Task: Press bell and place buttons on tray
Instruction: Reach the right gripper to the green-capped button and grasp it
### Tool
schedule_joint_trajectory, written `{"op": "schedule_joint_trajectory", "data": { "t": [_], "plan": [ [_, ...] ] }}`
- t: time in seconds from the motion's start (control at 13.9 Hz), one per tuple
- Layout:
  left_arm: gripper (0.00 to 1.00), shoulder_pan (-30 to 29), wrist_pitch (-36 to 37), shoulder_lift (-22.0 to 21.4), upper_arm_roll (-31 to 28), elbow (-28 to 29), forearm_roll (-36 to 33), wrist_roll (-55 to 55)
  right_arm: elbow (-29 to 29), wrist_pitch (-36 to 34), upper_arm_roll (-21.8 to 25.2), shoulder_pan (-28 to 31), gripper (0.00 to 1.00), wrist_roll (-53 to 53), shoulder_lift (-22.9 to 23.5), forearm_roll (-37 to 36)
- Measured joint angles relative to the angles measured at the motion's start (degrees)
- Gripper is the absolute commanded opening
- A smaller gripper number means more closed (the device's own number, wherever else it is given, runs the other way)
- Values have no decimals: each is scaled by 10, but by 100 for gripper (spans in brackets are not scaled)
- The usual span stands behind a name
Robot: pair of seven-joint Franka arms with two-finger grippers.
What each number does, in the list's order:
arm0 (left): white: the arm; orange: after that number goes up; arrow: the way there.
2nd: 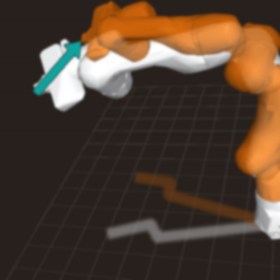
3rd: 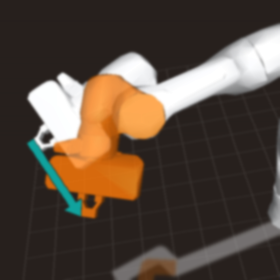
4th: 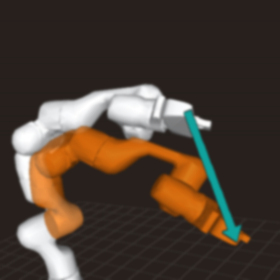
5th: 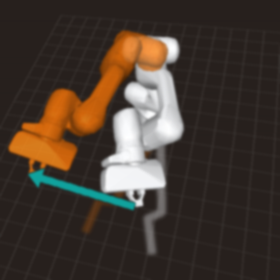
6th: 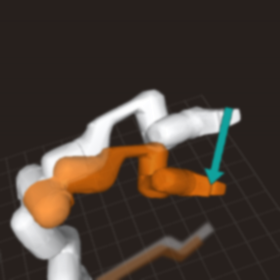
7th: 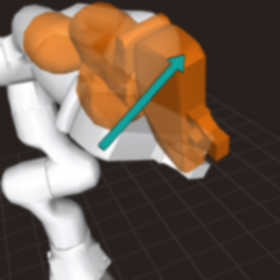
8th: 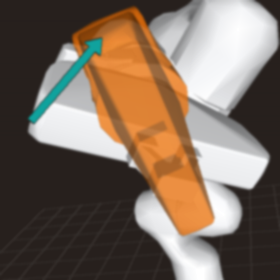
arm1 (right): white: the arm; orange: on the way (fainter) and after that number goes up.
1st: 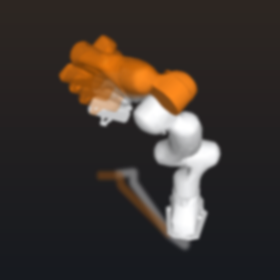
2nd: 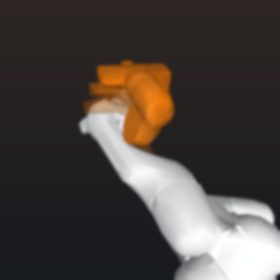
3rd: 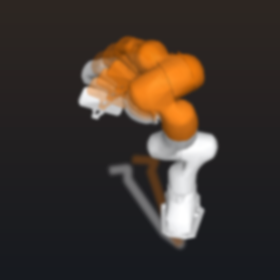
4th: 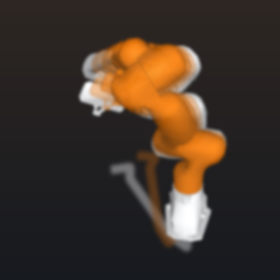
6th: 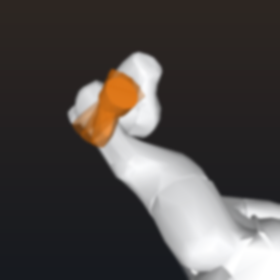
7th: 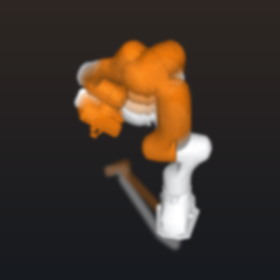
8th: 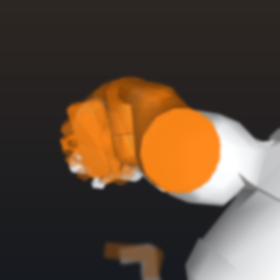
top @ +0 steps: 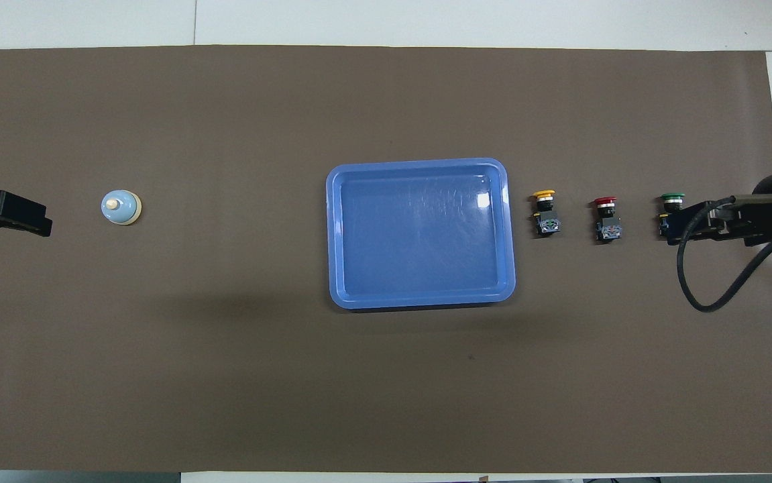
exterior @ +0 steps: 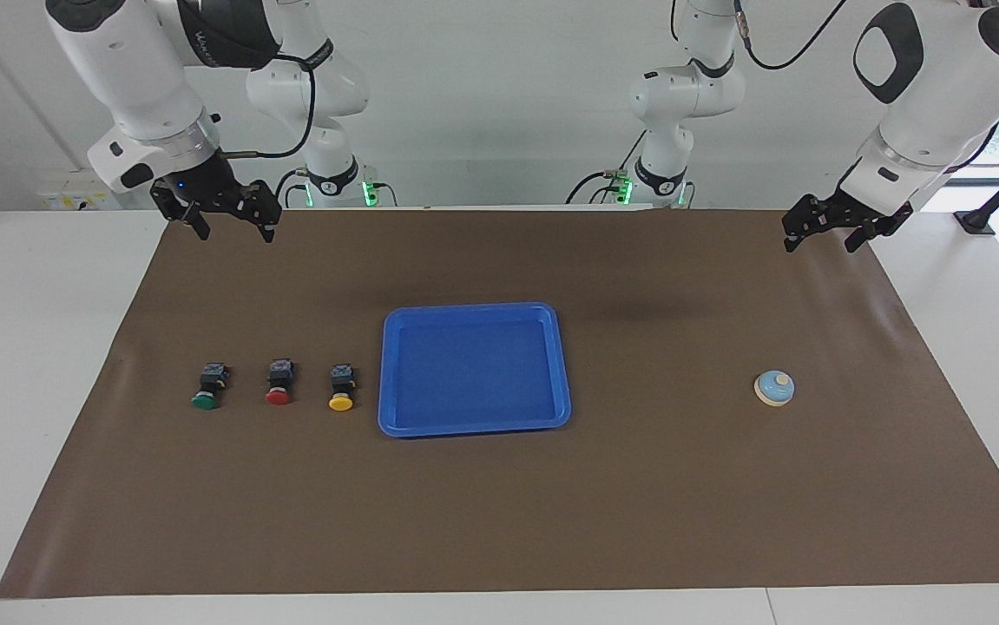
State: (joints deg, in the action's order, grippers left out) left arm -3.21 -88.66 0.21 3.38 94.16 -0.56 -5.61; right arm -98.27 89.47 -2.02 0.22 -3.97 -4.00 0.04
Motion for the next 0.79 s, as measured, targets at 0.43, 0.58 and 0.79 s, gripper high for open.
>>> {"op": "schedule_joint_trajectory", "data": {
  "t": [0.43, 0.58, 0.79],
  "plan": [
    [100, 0, 0, 0, 0, 0, 0, 0, -31, 131, 2, 28, 100, 42, 15, 0],
    [100, 0, 0, 0, 0, 0, 0, 0, -39, 175, 3, 57, 100, 78, 50, 0],
    [100, 0, 0, 0, 0, 0, 0, 0, -45, 258, 4, 96, 100, 128, 124, 0]
  ]
}}
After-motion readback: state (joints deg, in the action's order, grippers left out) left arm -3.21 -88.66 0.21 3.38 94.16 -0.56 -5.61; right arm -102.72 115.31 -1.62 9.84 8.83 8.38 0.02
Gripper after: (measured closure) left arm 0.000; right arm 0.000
